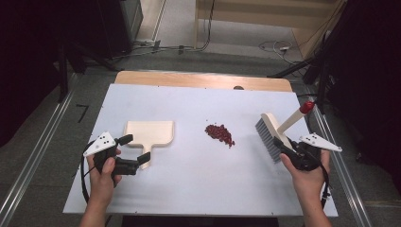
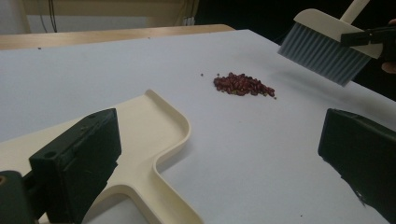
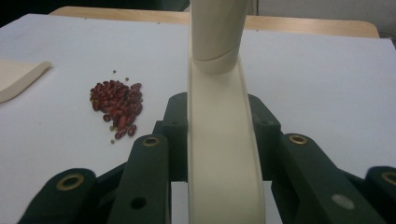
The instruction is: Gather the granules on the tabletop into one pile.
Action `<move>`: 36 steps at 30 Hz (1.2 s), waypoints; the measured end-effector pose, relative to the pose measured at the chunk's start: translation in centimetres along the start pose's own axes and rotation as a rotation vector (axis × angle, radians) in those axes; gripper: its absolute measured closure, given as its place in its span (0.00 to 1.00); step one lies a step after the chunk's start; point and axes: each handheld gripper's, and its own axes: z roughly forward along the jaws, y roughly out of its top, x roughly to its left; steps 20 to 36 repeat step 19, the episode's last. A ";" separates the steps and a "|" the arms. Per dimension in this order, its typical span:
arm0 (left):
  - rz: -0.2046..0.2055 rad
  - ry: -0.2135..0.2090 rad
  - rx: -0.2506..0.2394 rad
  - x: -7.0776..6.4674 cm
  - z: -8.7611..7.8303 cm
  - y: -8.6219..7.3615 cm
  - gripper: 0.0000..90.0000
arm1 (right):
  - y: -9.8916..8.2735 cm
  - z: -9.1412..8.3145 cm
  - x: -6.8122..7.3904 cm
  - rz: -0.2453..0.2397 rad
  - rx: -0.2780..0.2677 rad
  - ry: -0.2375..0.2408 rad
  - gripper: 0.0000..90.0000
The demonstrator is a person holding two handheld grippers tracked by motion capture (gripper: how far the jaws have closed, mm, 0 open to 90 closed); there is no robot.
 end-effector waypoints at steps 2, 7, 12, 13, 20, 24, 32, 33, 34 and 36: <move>0.006 -0.004 -0.008 0.0 -0.1 -0.1 0.00 | -0.4 -0.5 -0.6 -0.006 -0.009 0.022 0.72; 0.017 -0.006 -0.036 -0.1 -0.4 0.0 0.00 | -1.2 -1.0 -2.1 0.001 -0.001 0.057 0.72; 0.015 -0.007 -0.039 -0.2 -0.5 0.0 0.00 | -1.4 -0.9 -2.4 0.008 -0.006 0.079 0.72; 0.014 -0.006 -0.037 -0.2 -0.5 -0.1 0.00 | -1.3 -0.9 -2.4 0.003 -0.006 0.076 0.72; 0.013 -0.006 -0.023 -0.2 -0.1 -0.1 0.00 | -1.3 -1.0 -2.5 0.001 -0.026 0.073 0.72; 0.013 -0.006 -0.023 -0.2 -0.1 -0.1 0.00 | -1.3 -1.0 -2.5 0.001 -0.026 0.073 0.72; 0.013 -0.006 -0.023 -0.2 -0.1 -0.1 0.00 | -1.3 -1.0 -2.5 0.001 -0.026 0.073 0.72; 0.013 -0.006 -0.023 -0.2 -0.1 -0.1 0.00 | -1.3 -1.0 -2.5 0.001 -0.026 0.073 0.72; 0.013 -0.006 -0.023 -0.2 -0.1 -0.1 0.00 | -1.3 -1.0 -2.5 0.001 -0.026 0.073 0.72; 0.013 -0.006 -0.023 -0.2 -0.1 -0.1 0.00 | -1.3 -1.0 -2.5 0.001 -0.026 0.073 0.72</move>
